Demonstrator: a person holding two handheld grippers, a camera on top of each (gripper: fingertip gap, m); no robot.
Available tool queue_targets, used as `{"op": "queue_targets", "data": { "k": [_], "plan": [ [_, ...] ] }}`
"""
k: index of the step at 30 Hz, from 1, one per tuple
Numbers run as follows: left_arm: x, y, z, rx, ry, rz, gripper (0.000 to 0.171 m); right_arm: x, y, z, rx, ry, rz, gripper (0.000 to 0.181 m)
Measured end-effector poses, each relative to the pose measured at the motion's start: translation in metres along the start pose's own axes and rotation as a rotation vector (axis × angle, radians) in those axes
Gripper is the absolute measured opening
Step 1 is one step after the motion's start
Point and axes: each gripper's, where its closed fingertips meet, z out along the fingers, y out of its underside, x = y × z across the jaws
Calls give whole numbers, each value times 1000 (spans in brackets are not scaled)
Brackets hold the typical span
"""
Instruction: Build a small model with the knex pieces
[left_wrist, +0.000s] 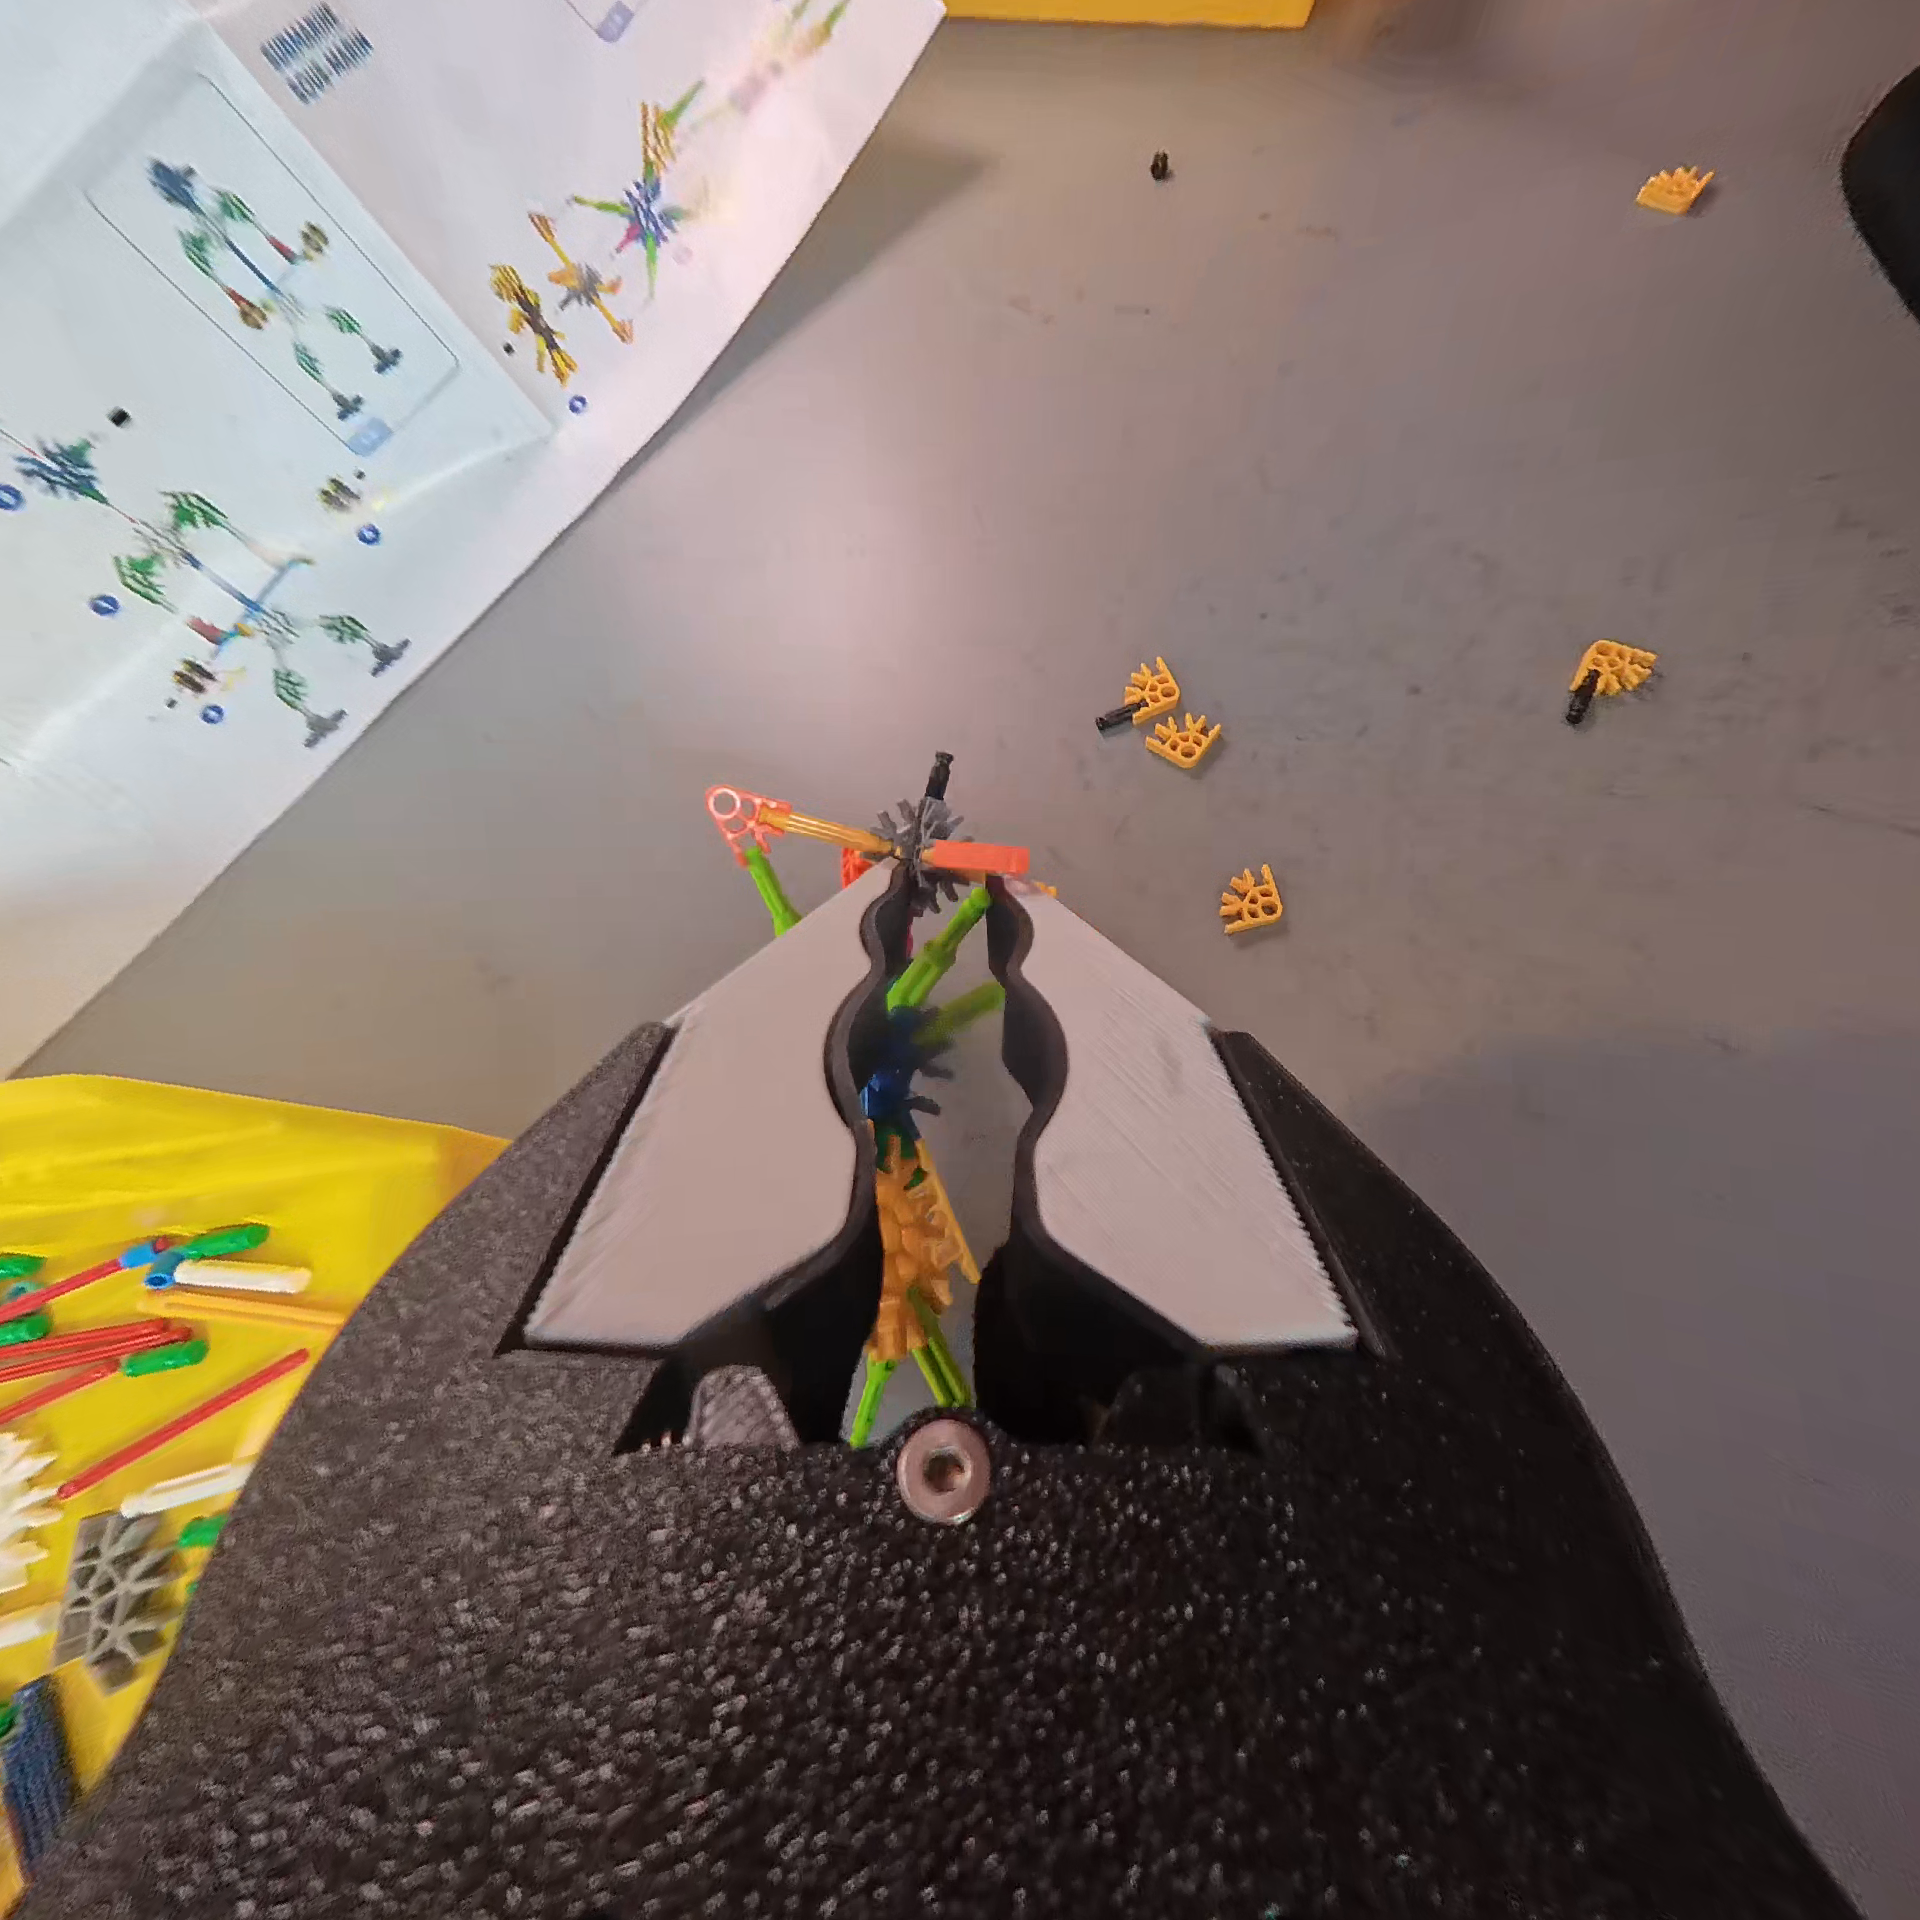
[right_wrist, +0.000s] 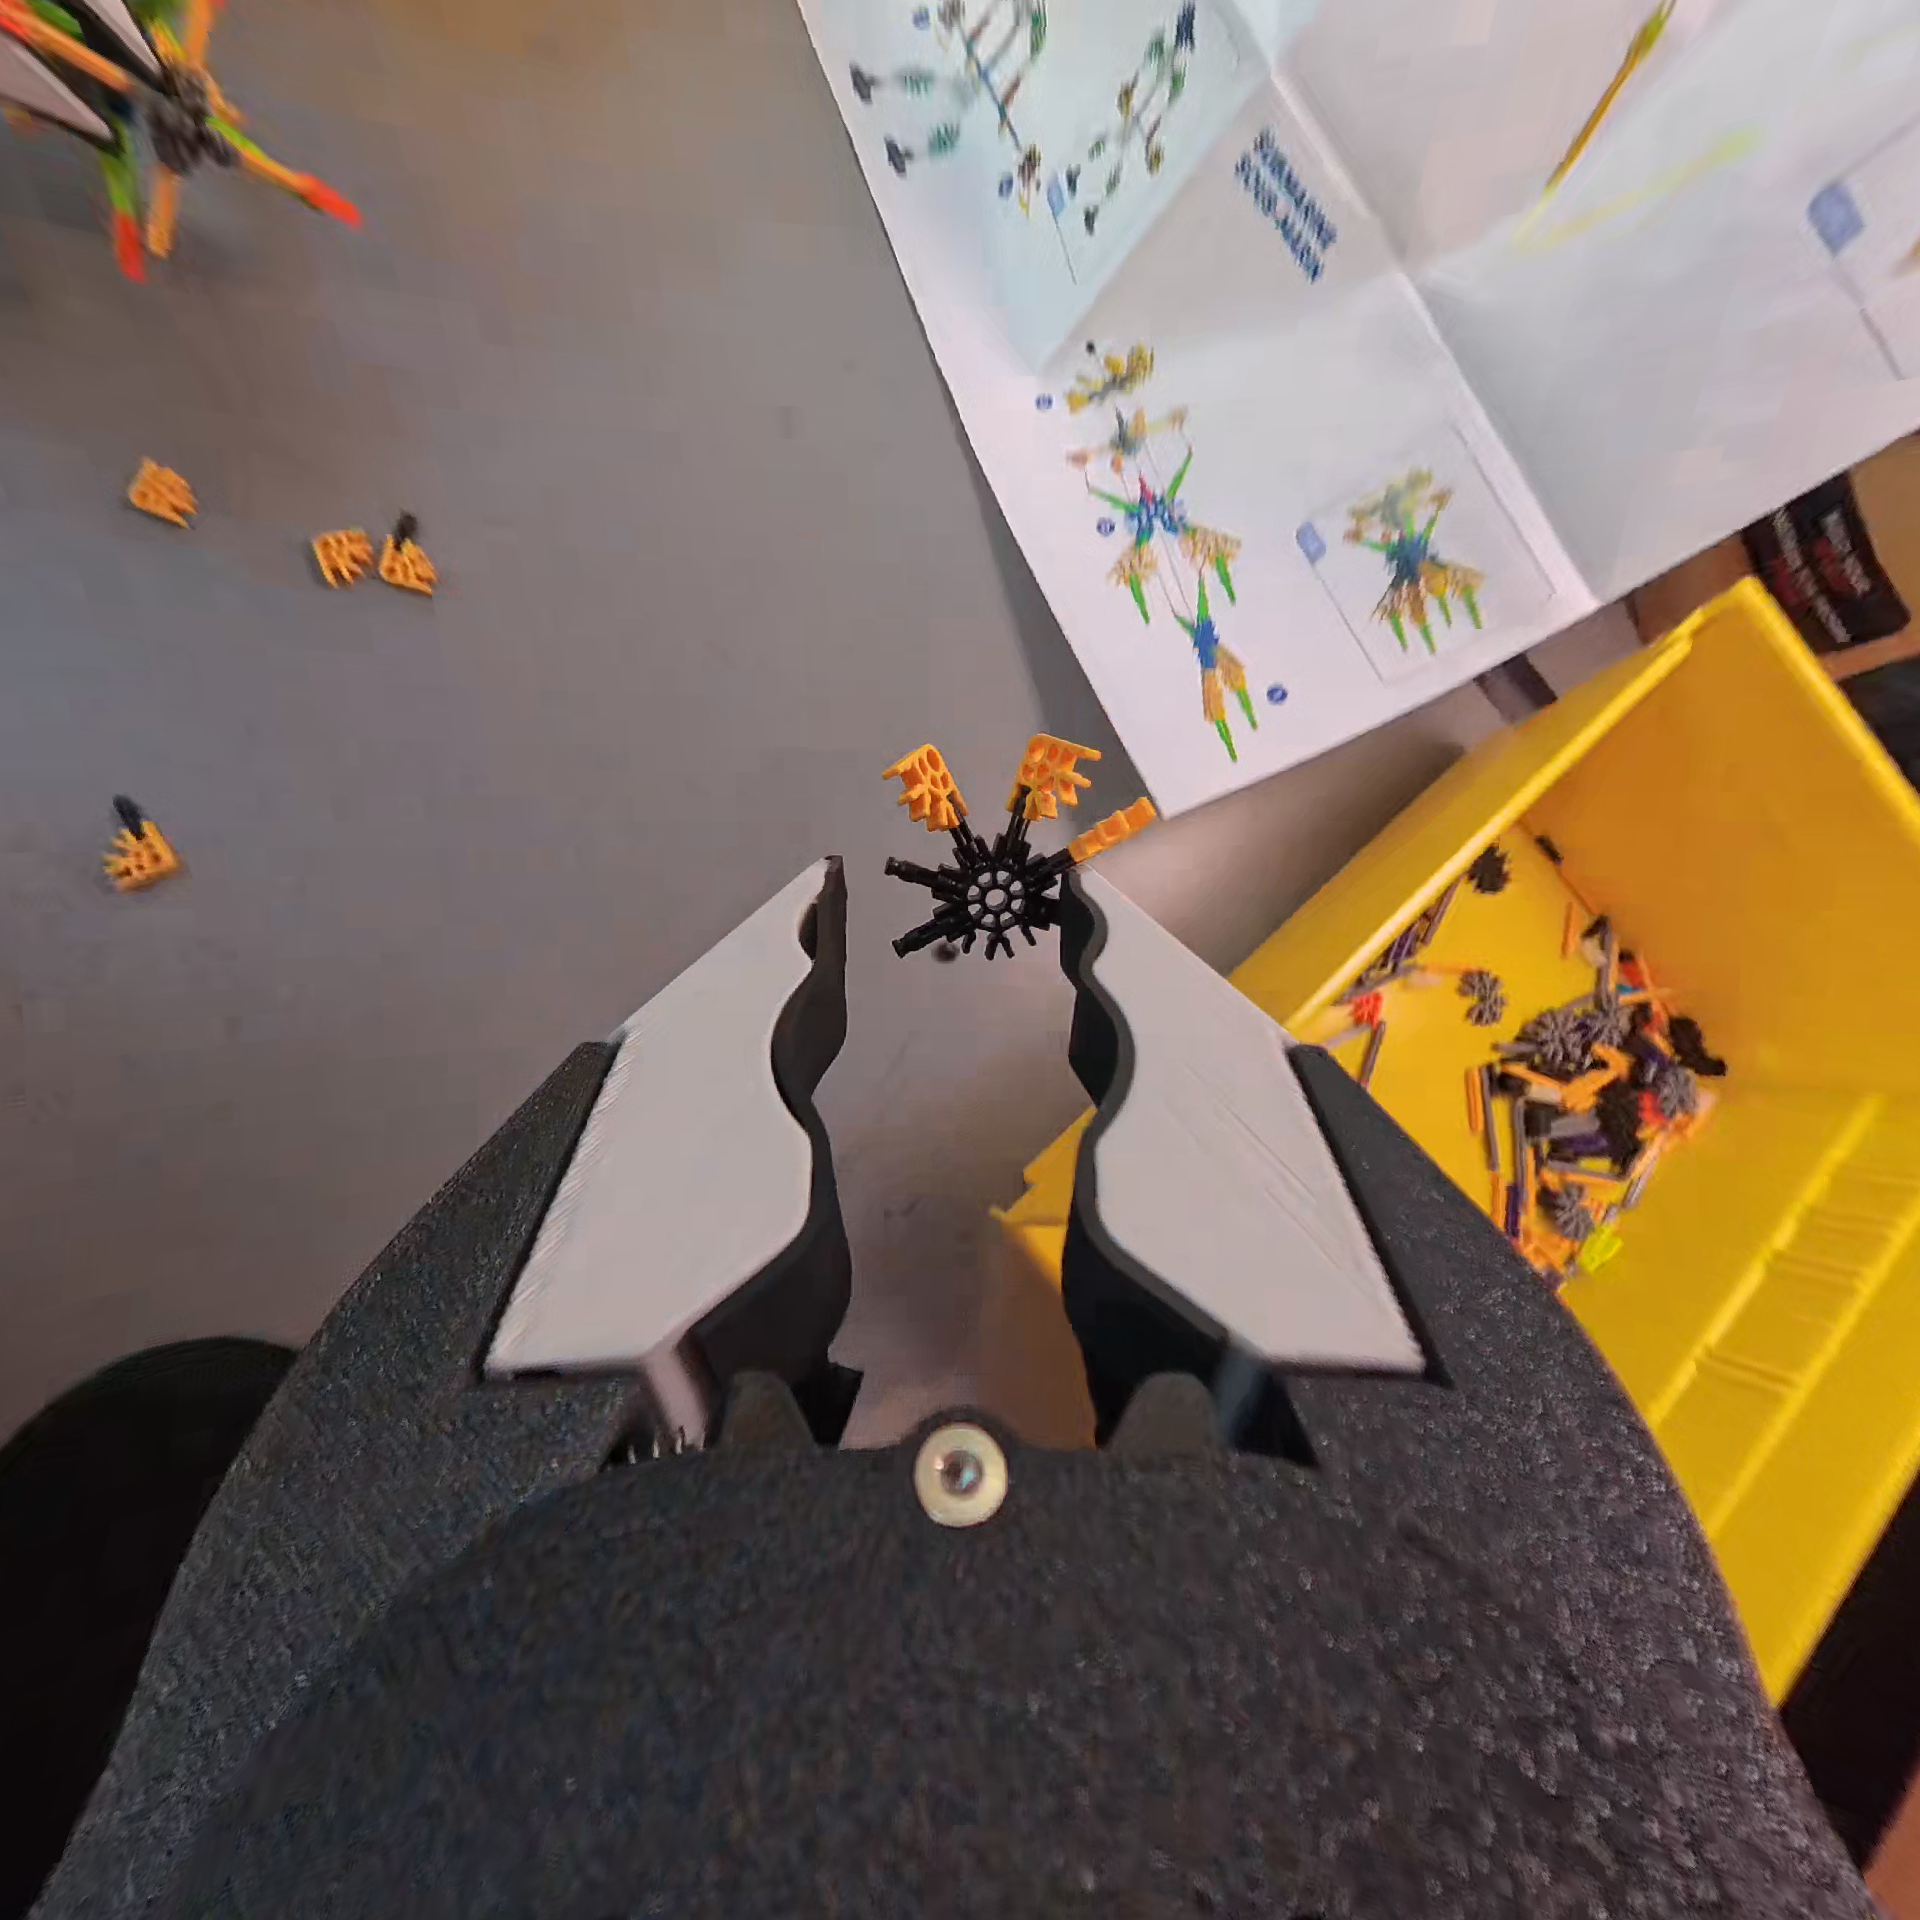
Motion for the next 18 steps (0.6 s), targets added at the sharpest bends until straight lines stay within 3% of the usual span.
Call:
{"op": "queue_targets", "data": {
  "k": [4, 8, 14, 18],
  "plan": [
    [6, 17, 12, -130, 106, -59, 21, -11, 54, 20, -125, -32, 65, 37],
    [7, 14, 16, -124, 130, -82, 22, -21, 79, 50, -86, -35, 179, 35],
    [4, 5, -6, 1, 56, -89, 32, -23, 85, 74, -51, -19, 239, 33],
    [8, -5, -27, 143, 48, -152, 42, -81, 59, 74, -21, -297, 177, 61]
  ]
}}
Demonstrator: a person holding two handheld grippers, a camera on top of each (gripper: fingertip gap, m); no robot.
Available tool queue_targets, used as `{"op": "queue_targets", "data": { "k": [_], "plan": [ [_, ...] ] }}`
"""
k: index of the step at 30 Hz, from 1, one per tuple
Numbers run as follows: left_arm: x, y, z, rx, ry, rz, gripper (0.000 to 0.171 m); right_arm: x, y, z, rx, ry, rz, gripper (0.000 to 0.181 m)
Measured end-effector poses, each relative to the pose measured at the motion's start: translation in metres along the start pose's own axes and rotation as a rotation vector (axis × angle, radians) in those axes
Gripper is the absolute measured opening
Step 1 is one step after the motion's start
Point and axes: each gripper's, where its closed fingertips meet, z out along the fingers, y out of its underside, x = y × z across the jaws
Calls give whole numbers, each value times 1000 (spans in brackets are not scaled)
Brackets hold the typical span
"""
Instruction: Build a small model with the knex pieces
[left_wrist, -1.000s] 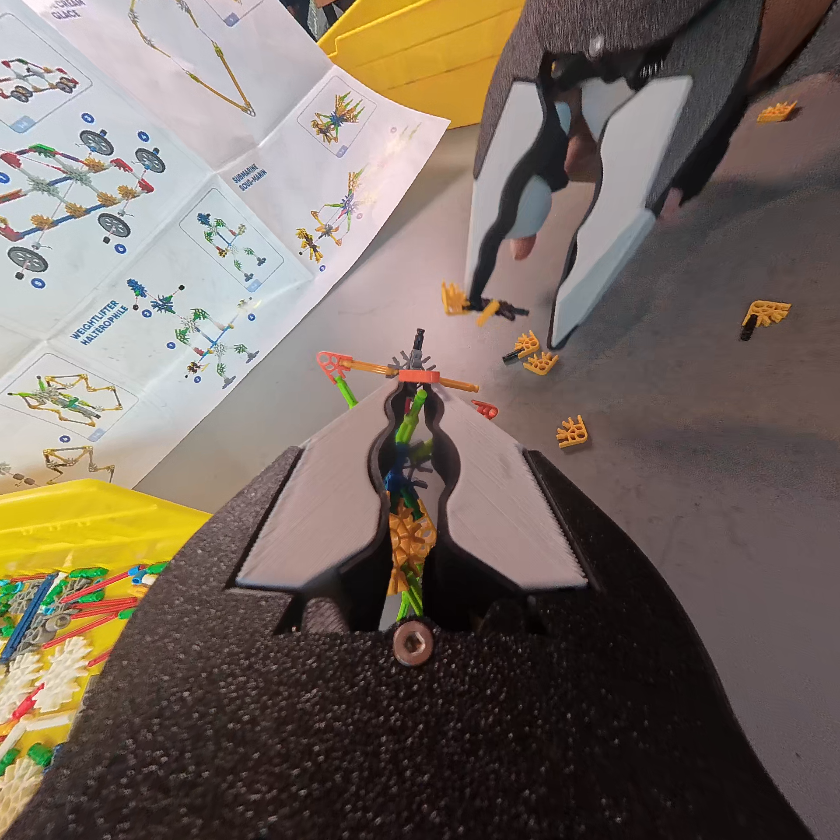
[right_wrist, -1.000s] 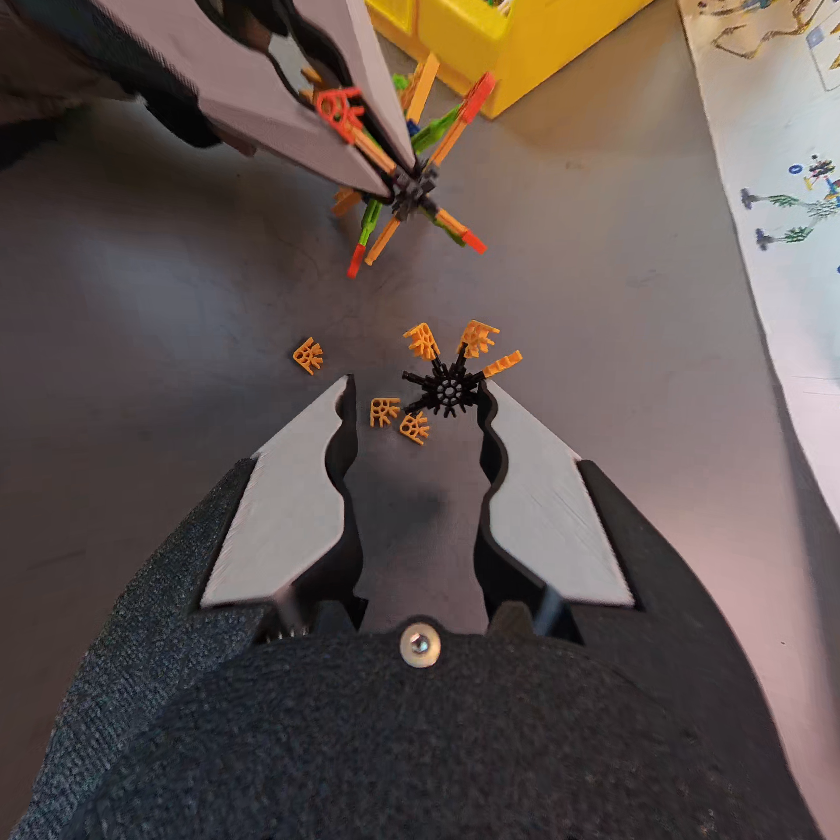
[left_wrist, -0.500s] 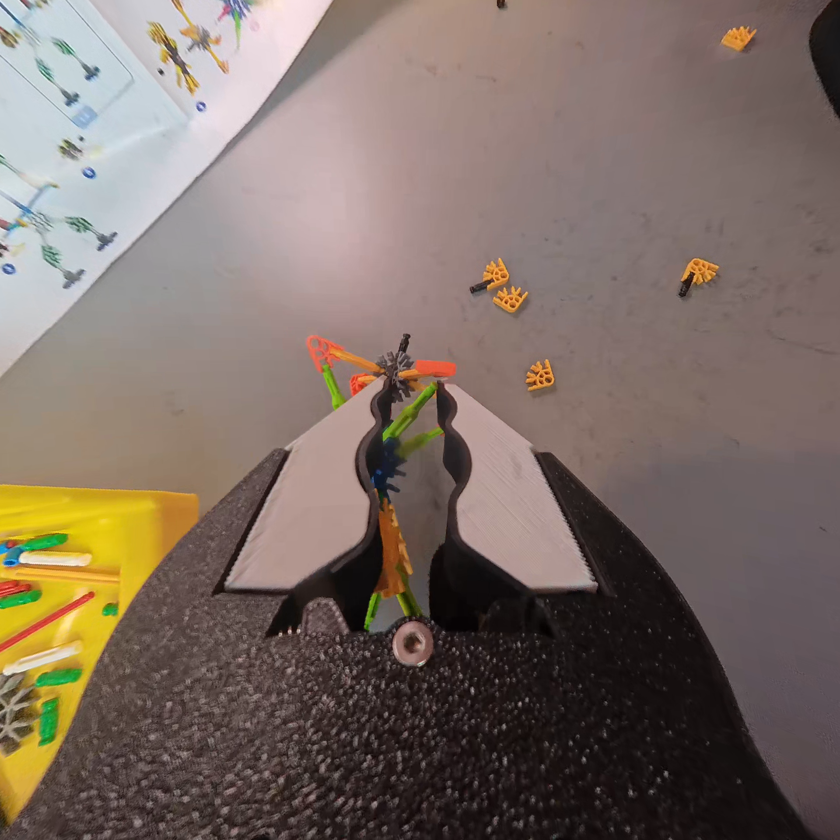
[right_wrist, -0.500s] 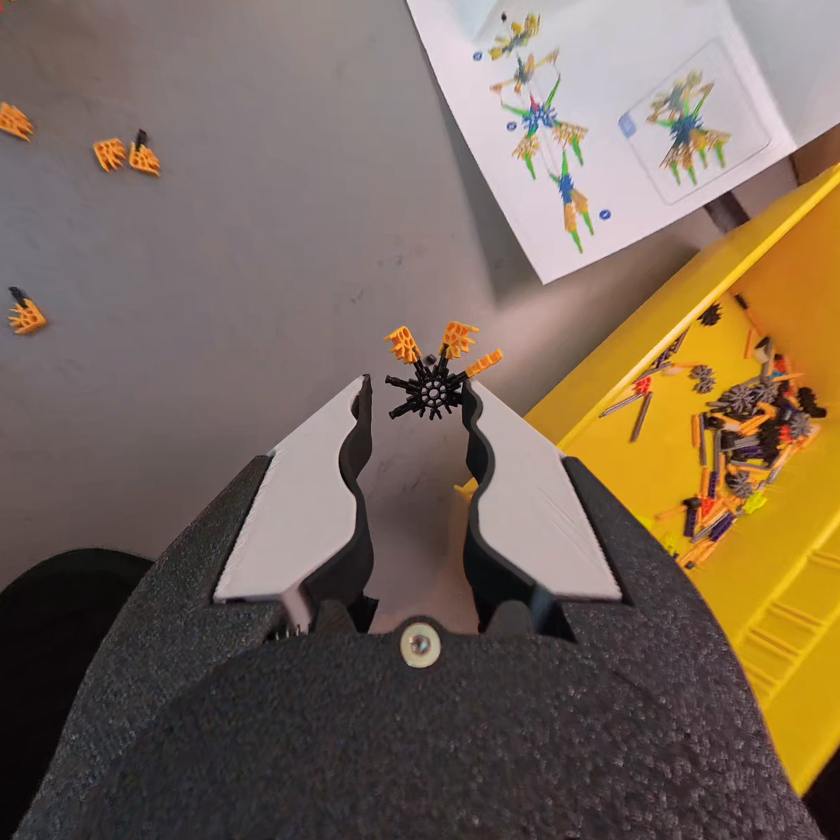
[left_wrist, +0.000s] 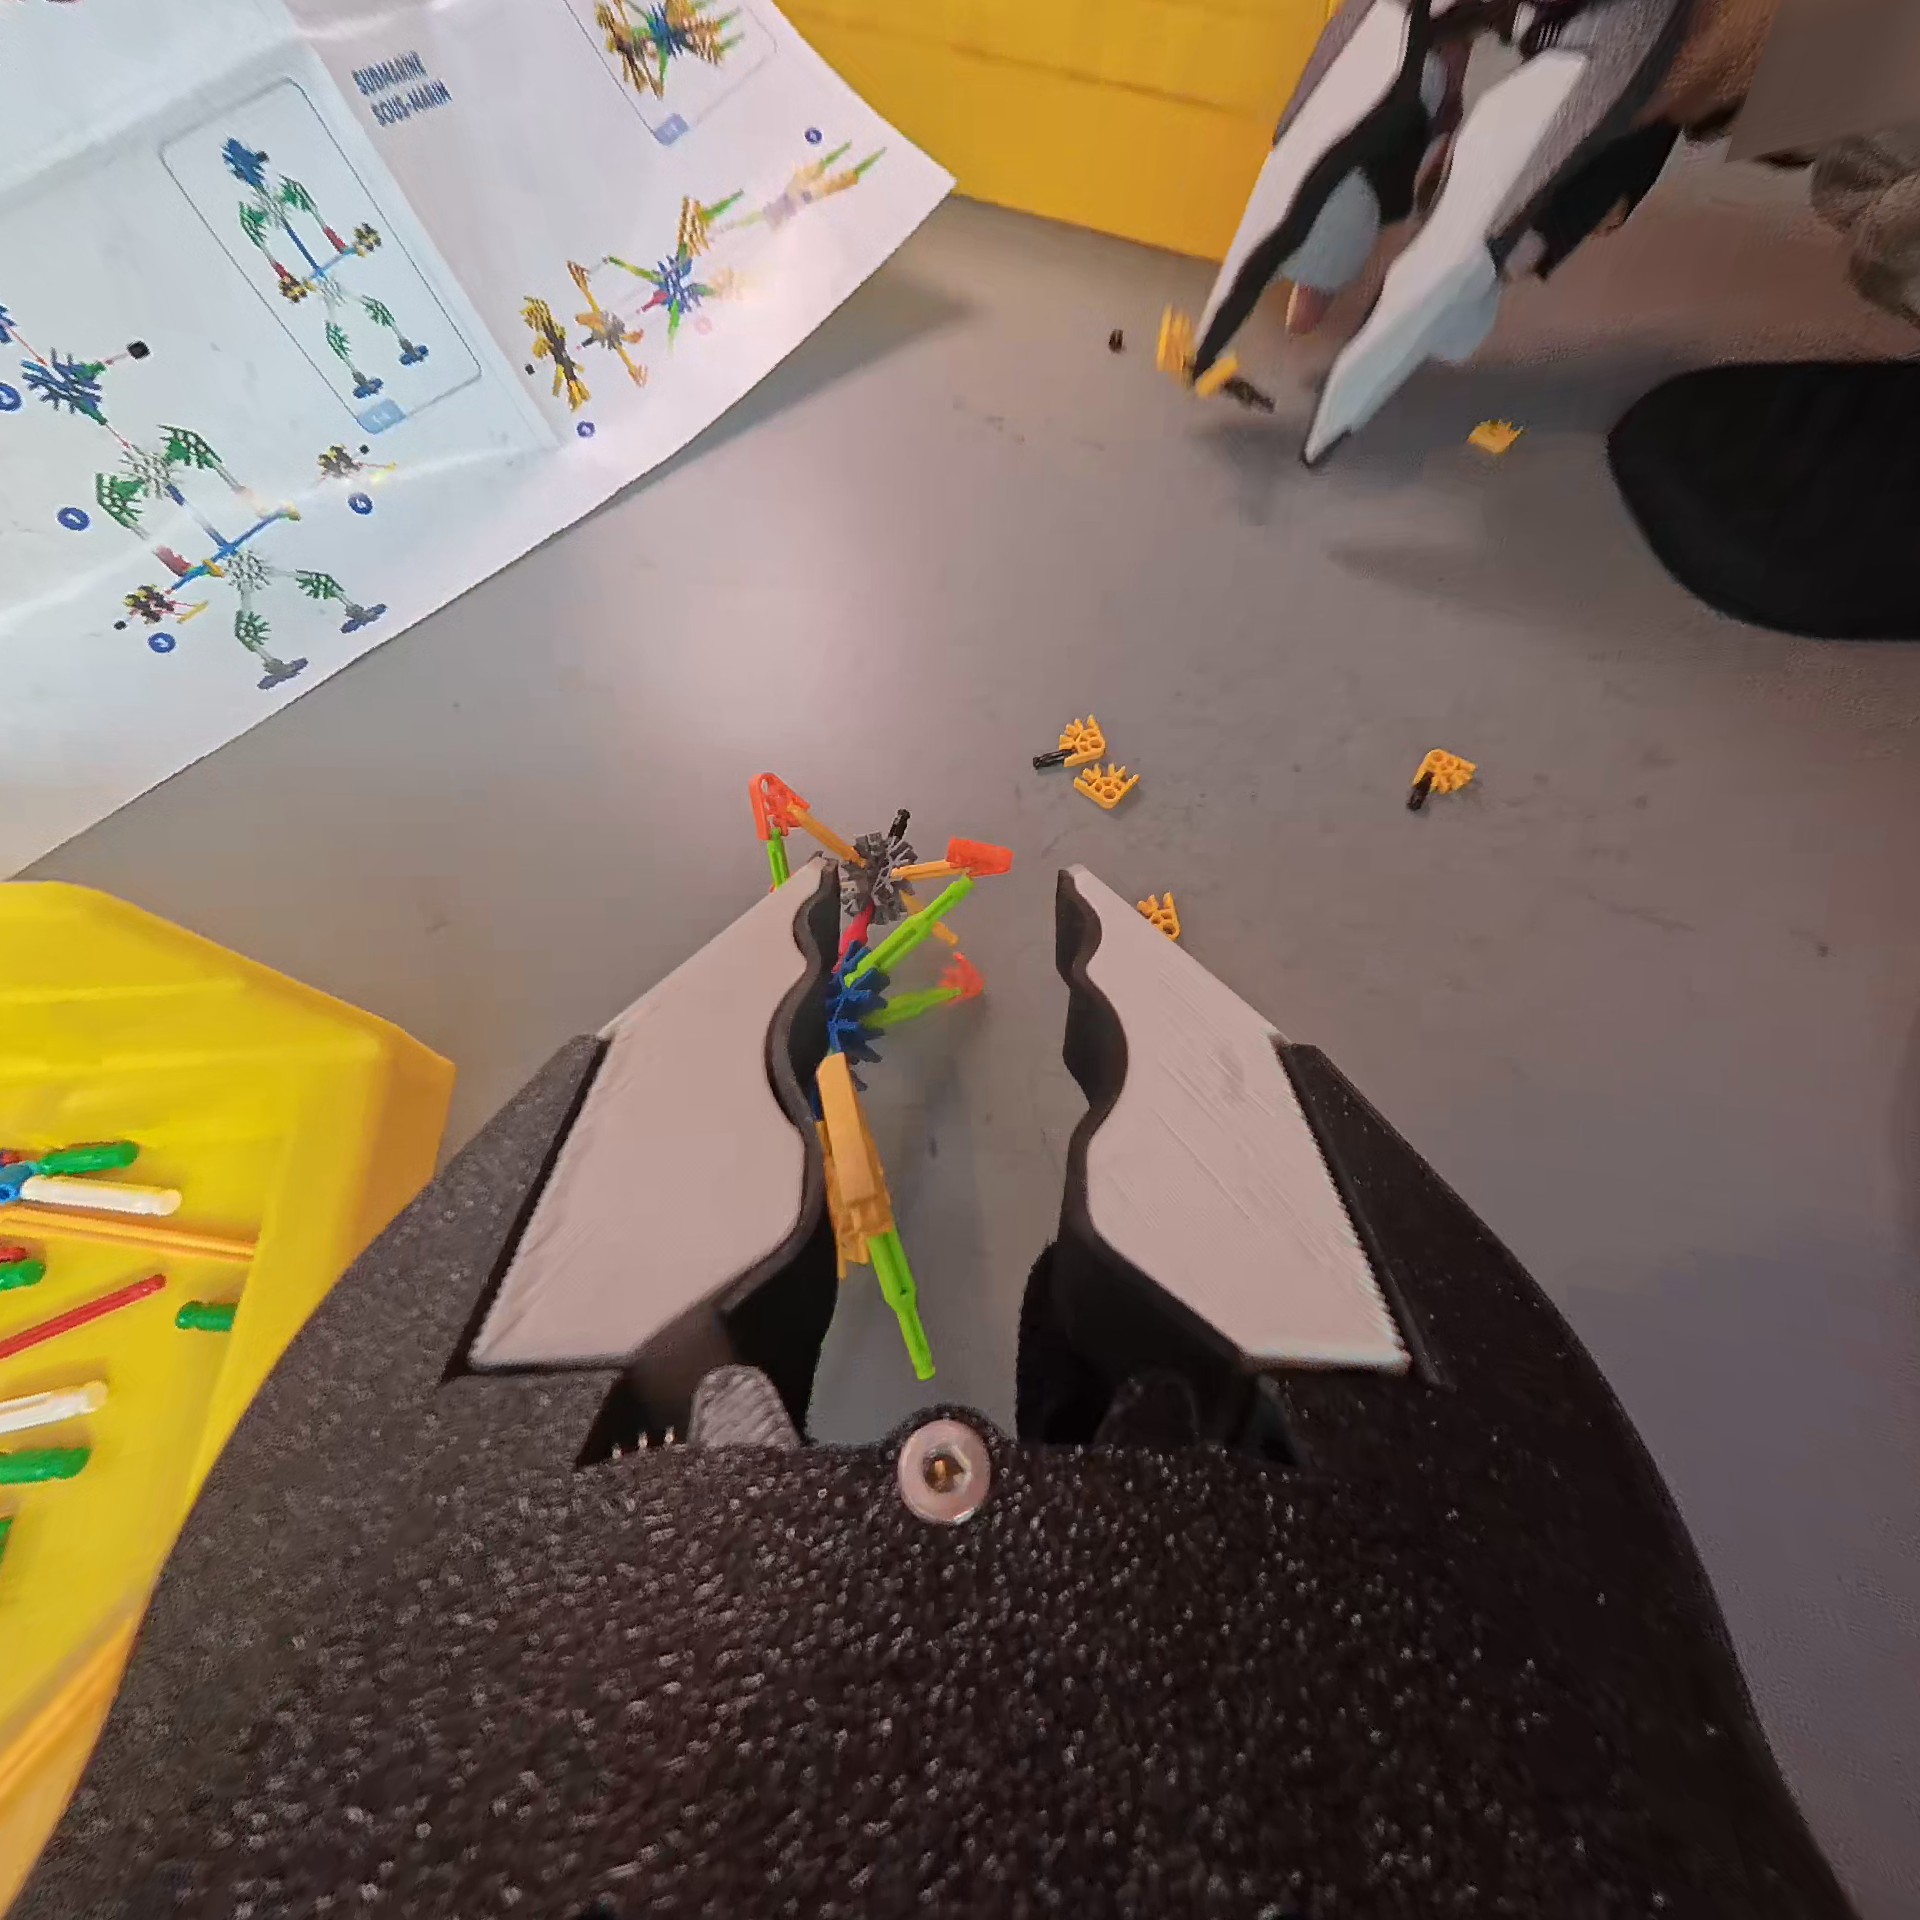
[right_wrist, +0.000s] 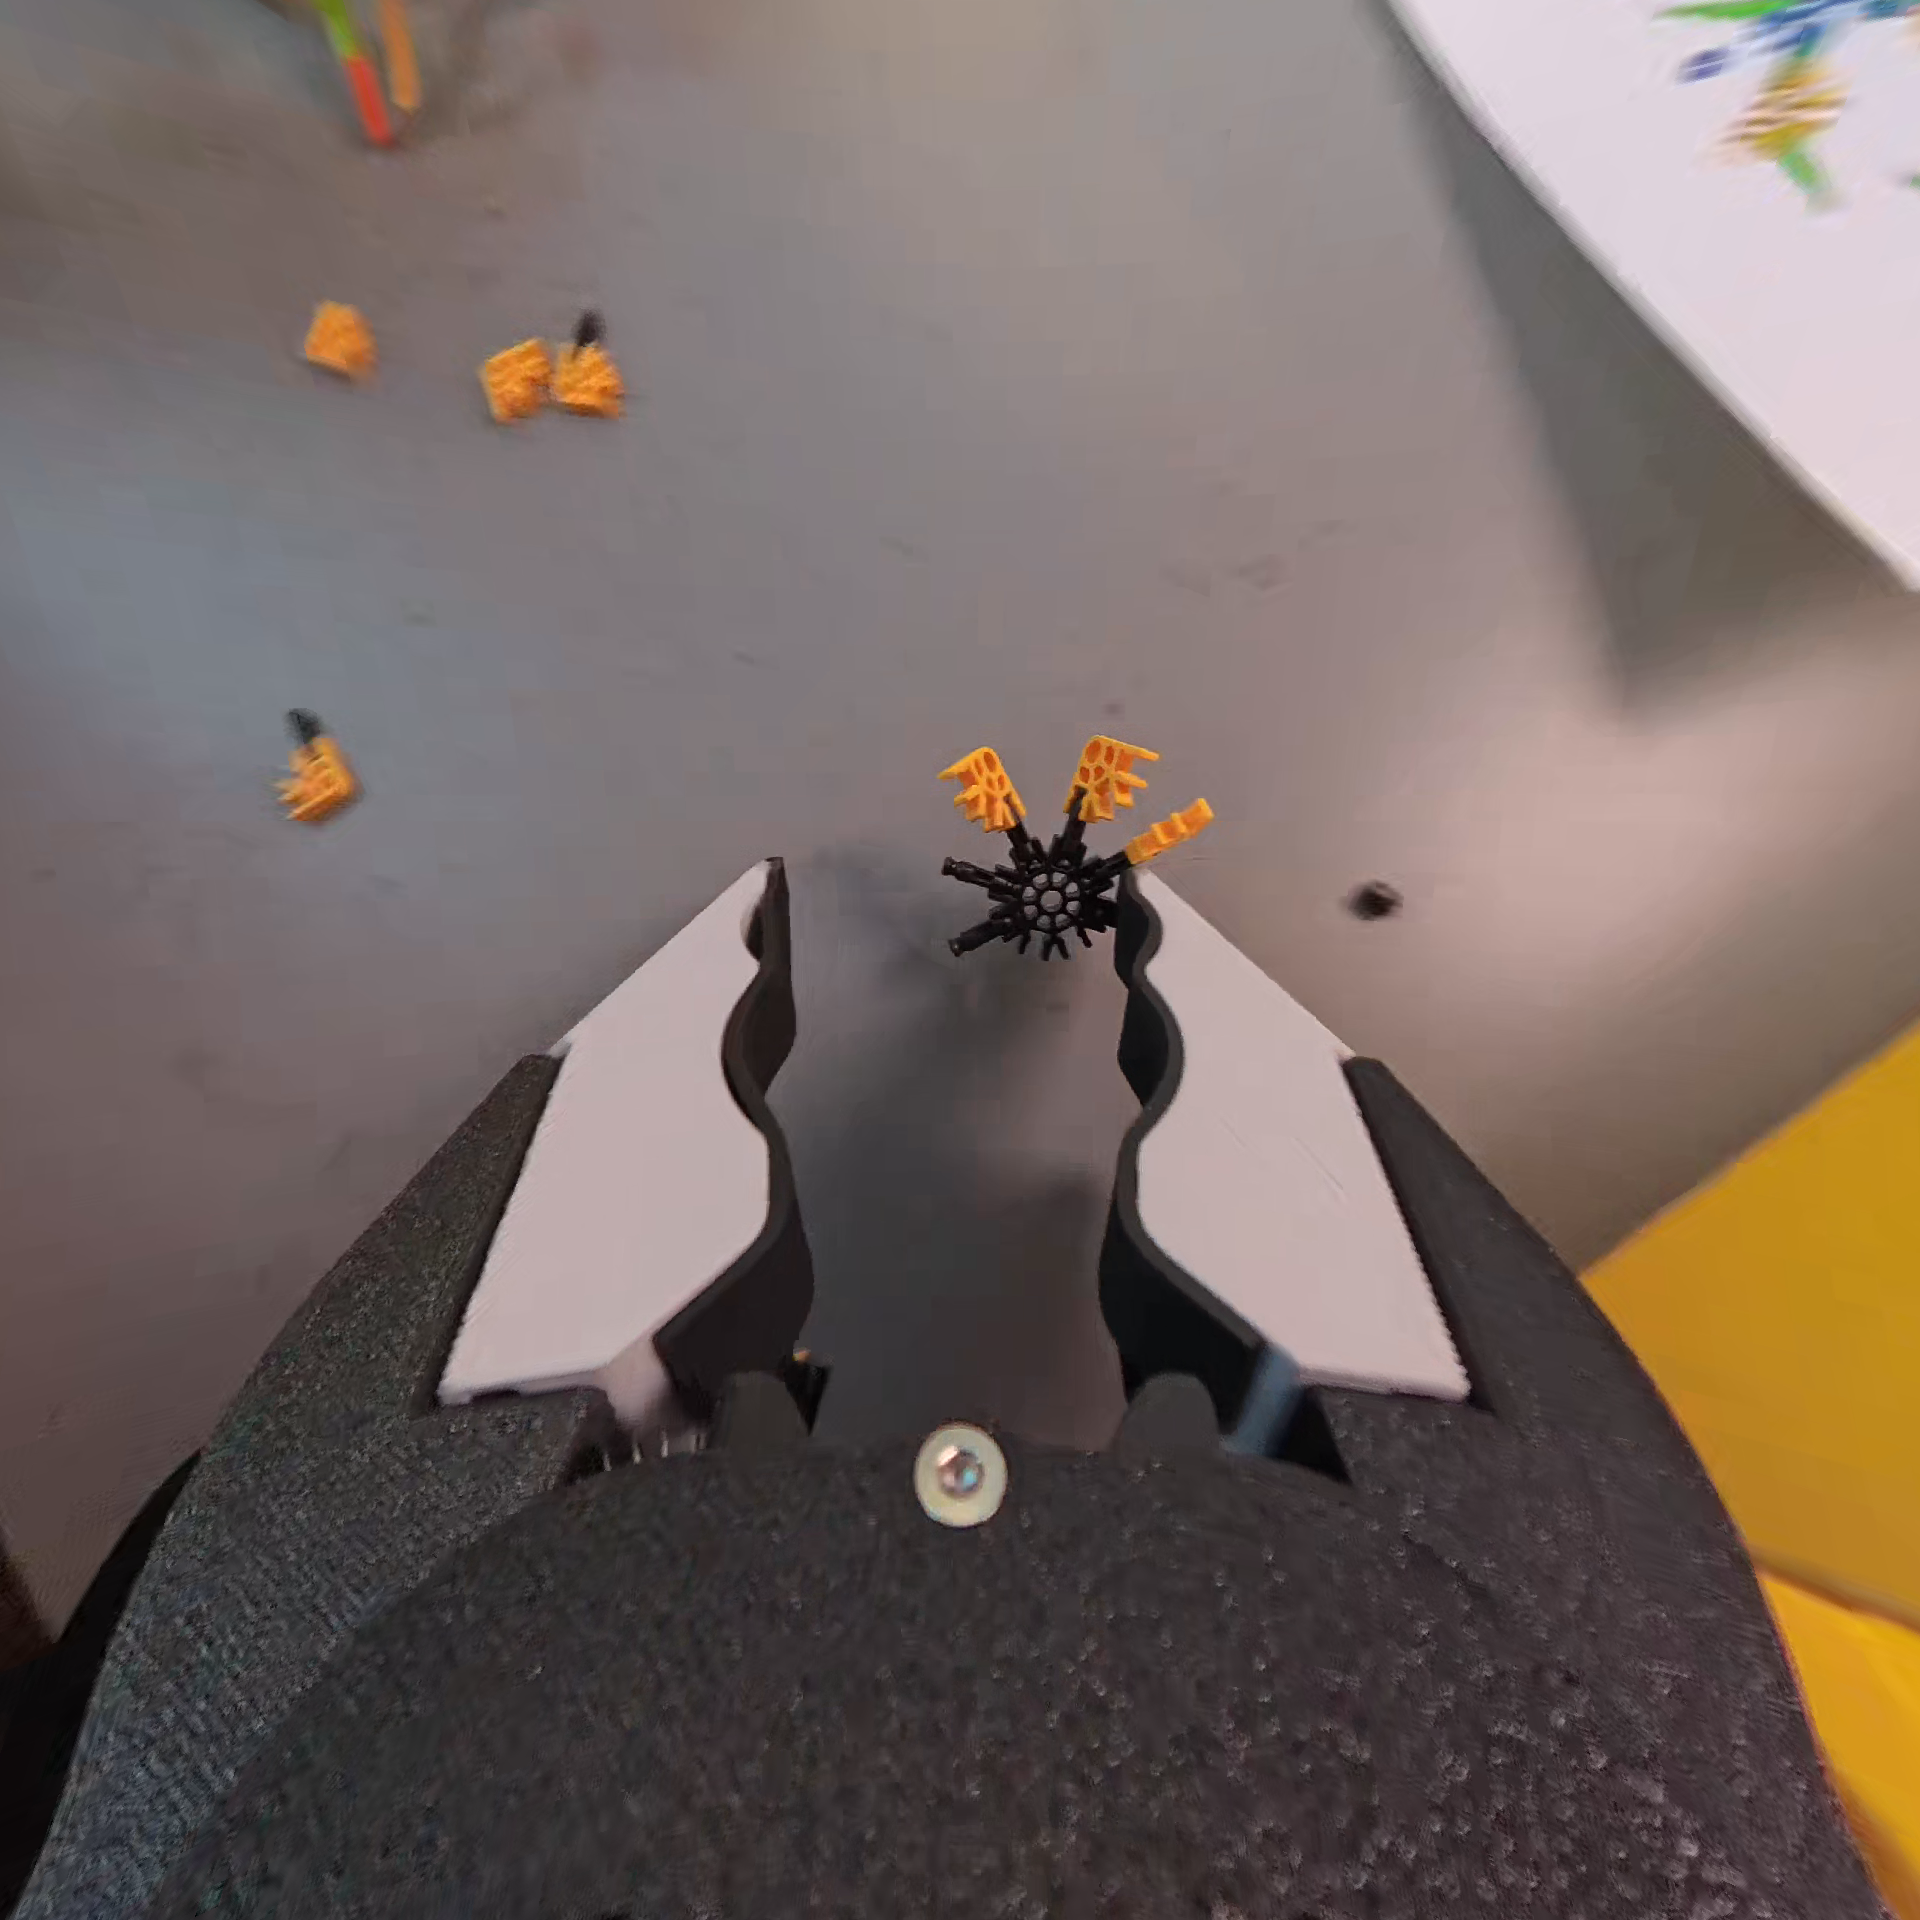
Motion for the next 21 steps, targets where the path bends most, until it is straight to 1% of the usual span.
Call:
{"op": "queue_targets", "data": {
  "k": [1, 2, 3, 4, 5, 6, 7, 9, 10, 12, 14, 15, 16, 17, 21],
  "plan": [
    [3, -2, -4, 34, 7, -15, 43, -22, 10, 7, -83, -79, -62, 66],
    [5, -3, -7, 65, 15, -29, 44, -32, 13, 10, -134, -71, -164, 76],
    [7, -4, -9, 94, 19, -40, 44, -37, 10, 11, -149, -42, -265, 83],
    [8, -4, -11, 117, 20, -48, 44, -45, 4, 10, -151, -47, -288, 88],
    [9, -3, -11, 132, 19, -54, 44, -53, -10, 9, -99, -60, -283, 91],
    [8, -2, -11, 140, 15, -56, 44, -60, -28, 6, -13, -67, -287, 94],
    [7, 0, -11, 144, 8, -57, 43, -60, -43, 4, 58, -47, -291, 98],
    [6, 3, -10, 147, -1, -55, 43, -41, -58, 1, 102, 77, -295, 99],
    [5, 3, -10, 154, -6, -53, 43, -24, -62, -1, 112, 164, -277, 95],
    [3, 2, -11, 171, -20, -45, 43, 16, -60, -9, 118, 323, -156, 72],
    [0, -1, -13, 201, -43, -35, 43, 52, -43, -15, 85, 408, 31, 55],
    [-1, -2, -14, 218, -55, -32, 43, 67, -29, -15, 41, 437, 108, 54],
    [-3, -3, -14, 232, -67, -32, 43, 77, -17, -13, 6, 457, 150, 43],
    [-4, -4, -15, 241, -76, -32, 43, 84, -12, -13, 4, 485, 161, 31],
    [-8, -2, -16, 243, -102, -20, 40, 89, 1, -5, 5, 507, 235, 29]
  ]
}}
